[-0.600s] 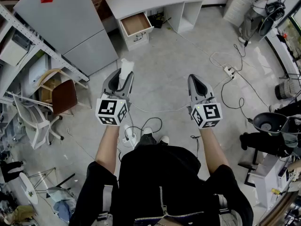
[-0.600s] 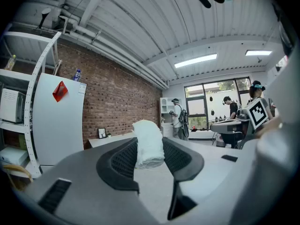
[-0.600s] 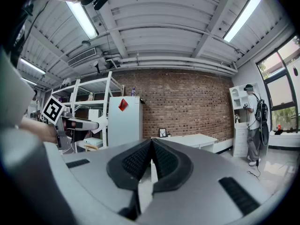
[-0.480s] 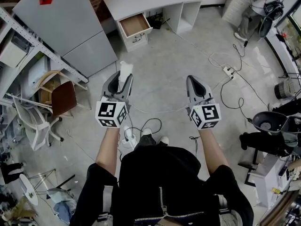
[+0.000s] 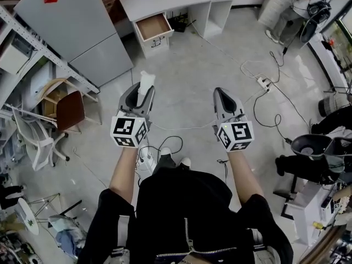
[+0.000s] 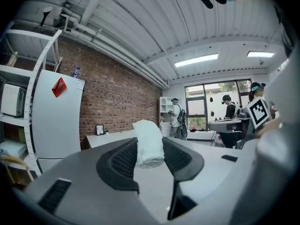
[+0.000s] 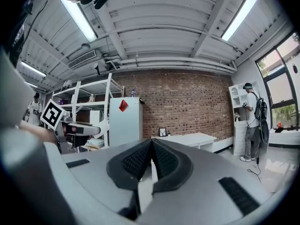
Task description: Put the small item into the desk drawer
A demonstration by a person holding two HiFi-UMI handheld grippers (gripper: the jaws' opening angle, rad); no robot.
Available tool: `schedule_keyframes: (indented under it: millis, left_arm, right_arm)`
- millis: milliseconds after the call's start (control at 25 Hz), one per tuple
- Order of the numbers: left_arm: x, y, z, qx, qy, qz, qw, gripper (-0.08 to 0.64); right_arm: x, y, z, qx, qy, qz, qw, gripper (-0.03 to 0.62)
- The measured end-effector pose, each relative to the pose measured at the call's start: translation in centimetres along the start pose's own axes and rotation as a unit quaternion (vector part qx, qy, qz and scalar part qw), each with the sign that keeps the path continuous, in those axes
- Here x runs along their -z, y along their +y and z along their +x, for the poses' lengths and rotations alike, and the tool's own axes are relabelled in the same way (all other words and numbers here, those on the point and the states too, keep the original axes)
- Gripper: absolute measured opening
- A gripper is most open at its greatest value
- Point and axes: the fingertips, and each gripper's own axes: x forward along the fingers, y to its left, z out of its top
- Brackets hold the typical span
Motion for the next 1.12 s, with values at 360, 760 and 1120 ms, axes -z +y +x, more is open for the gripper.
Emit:
schedule_keyframes:
  millis: [360,760,1120]
  left_arm:
    - [0.0,-2.8,1.0,0.002,0.004,0.004,1.0,0.169]
    - [-0.1,-2.7,5.2,0.004,0.001,0.009,0.9999,0.169]
    - [-0.2,1.2,12.5,0.013,0.006,0.01,0.9999,0.169]
  right_arm:
    - [0.7,-1.9,-1.0,-0.013,0.002,0.009,1.0,0.005]
    - [0.8,-3.9,2.0,-0.029,0.0,-0.002,1.0,0.005]
    - [1.4,-7.3,10.0,-0.032,0.014,0.011,0.999,0.005]
